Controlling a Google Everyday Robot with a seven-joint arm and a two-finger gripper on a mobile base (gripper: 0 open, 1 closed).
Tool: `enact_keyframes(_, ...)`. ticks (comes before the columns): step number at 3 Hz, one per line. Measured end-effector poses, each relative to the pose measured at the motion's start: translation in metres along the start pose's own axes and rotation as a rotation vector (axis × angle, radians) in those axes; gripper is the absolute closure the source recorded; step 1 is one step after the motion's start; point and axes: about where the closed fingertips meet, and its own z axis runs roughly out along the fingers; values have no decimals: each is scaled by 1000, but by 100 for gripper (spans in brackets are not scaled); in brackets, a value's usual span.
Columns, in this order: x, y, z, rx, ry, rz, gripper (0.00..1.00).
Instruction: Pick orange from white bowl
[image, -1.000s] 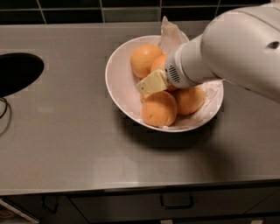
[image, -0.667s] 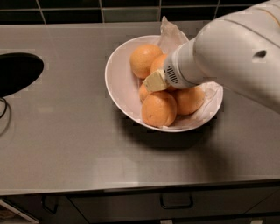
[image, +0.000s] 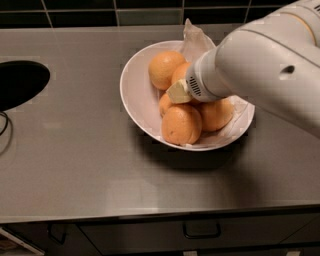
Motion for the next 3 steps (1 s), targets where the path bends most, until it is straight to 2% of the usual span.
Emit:
enact_keyframes(1,-2,0,-1,0,0,0,100)
enact_keyframes(2,-10,-3,-11,-38,-28,-2,100)
enact_keyframes(3,-29,-24,-43,-96,-73,14,100)
